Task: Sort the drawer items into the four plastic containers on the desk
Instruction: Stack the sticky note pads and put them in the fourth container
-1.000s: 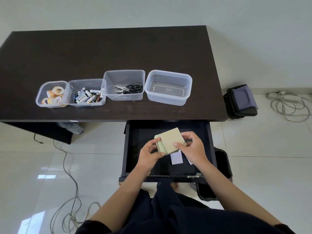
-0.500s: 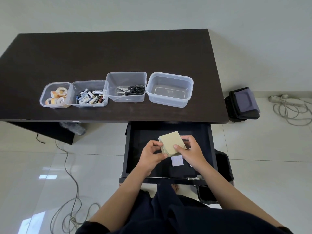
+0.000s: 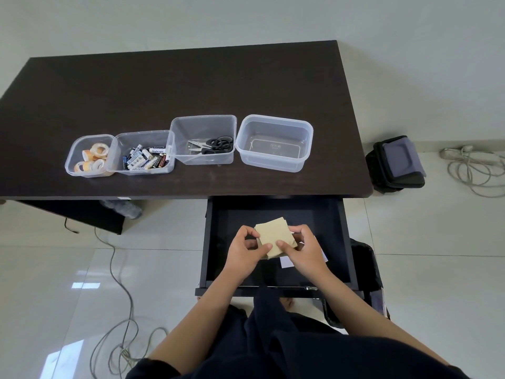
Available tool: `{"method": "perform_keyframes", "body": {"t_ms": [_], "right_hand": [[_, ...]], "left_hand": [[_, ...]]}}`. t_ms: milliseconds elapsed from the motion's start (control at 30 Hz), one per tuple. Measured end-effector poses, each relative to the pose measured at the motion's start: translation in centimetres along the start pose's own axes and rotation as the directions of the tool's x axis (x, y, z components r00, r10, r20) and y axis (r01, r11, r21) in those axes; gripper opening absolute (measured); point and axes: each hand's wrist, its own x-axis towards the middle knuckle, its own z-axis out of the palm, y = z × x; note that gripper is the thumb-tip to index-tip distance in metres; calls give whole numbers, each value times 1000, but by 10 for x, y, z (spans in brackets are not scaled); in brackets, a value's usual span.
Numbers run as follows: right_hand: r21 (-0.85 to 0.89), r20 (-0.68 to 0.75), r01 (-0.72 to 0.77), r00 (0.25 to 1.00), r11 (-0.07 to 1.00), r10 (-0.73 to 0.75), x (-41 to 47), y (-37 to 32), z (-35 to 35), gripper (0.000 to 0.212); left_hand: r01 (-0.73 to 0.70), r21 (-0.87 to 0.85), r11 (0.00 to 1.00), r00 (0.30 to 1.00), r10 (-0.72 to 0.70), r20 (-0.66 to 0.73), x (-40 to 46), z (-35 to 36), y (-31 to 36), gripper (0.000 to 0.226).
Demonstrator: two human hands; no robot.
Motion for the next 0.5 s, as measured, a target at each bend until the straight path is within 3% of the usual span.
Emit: {"method": "perform_keyframes", "body": {"t_ms": [267, 367, 433, 500], "right_hand": [[27, 55, -114, 992, 993, 113, 2, 28, 1, 28], [23, -88, -138, 986, 990, 140, 10, 32, -11, 18], [-96, -200, -174, 968, 980, 152, 18, 39, -24, 19], [-304, -222, -203, 965, 931, 138, 25, 49, -35, 31]], "left_hand": [[38, 37, 999, 997, -40, 59, -1, -5, -18, 20], [61, 51, 997, 997, -63, 32, -1, -8, -23, 25], [77, 53, 996, 997, -77, 11, -2, -12, -26, 25], [96, 40, 995, 995, -96, 0, -3, -15, -28, 26]]}}
